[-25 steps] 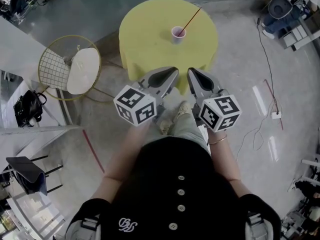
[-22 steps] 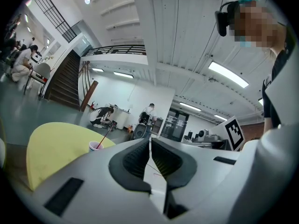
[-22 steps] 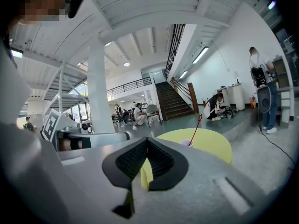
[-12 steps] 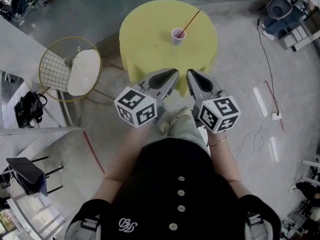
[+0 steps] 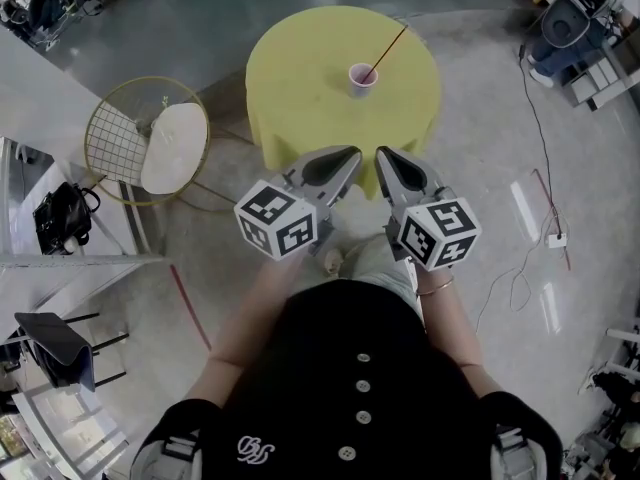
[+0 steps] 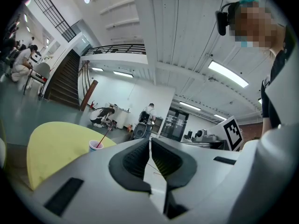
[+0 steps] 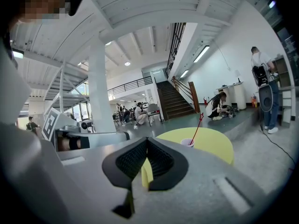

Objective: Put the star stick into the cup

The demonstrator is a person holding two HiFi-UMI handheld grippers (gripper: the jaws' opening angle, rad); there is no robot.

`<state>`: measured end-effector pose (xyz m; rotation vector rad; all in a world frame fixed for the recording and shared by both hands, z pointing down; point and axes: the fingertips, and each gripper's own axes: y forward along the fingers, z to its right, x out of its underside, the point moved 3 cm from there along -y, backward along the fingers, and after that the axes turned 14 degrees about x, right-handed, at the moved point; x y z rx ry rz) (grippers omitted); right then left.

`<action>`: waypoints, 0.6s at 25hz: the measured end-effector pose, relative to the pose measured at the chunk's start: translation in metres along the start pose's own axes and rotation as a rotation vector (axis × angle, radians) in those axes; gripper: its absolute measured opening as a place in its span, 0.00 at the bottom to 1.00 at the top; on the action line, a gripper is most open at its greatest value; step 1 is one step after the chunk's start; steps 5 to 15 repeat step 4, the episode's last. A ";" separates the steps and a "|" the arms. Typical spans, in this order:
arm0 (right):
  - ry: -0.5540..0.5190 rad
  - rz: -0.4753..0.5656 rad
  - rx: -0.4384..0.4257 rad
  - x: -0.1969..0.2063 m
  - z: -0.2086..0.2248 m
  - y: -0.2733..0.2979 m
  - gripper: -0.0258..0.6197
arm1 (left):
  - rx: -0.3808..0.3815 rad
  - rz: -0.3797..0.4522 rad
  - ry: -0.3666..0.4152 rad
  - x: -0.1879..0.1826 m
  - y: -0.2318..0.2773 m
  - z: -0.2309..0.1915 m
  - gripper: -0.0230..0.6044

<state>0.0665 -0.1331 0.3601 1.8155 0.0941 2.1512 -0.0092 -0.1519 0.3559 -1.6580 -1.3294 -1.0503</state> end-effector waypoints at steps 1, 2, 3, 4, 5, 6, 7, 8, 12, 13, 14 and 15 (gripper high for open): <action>-0.001 -0.001 -0.002 0.000 0.000 0.000 0.04 | -0.002 -0.002 -0.001 0.001 0.000 0.000 0.07; -0.002 -0.002 -0.005 0.000 -0.001 0.001 0.04 | -0.004 -0.003 -0.003 0.002 -0.001 -0.001 0.07; -0.003 -0.002 -0.007 0.000 -0.002 0.002 0.04 | -0.005 -0.005 -0.005 0.002 -0.002 -0.001 0.07; -0.004 -0.003 -0.009 0.000 -0.003 0.003 0.04 | -0.007 -0.007 -0.006 0.003 -0.003 -0.001 0.07; -0.004 -0.003 -0.009 0.000 -0.003 0.003 0.04 | -0.007 -0.007 -0.006 0.003 -0.003 -0.001 0.07; -0.004 -0.003 -0.009 0.000 -0.003 0.003 0.04 | -0.007 -0.007 -0.006 0.003 -0.003 -0.001 0.07; -0.004 -0.003 -0.009 0.000 -0.003 0.003 0.04 | -0.007 -0.007 -0.006 0.003 -0.003 -0.001 0.07; -0.004 -0.003 -0.009 0.000 -0.003 0.003 0.04 | -0.007 -0.007 -0.006 0.003 -0.003 -0.001 0.07; -0.004 -0.003 -0.009 0.000 -0.003 0.003 0.04 | -0.007 -0.007 -0.006 0.003 -0.003 -0.001 0.07; -0.004 -0.003 -0.009 0.000 -0.003 0.003 0.04 | -0.007 -0.007 -0.006 0.003 -0.003 -0.001 0.07; -0.004 -0.003 -0.009 0.000 -0.003 0.003 0.04 | -0.007 -0.007 -0.006 0.003 -0.003 -0.001 0.07; -0.004 -0.003 -0.009 0.000 -0.003 0.003 0.04 | -0.007 -0.007 -0.006 0.003 -0.003 -0.001 0.07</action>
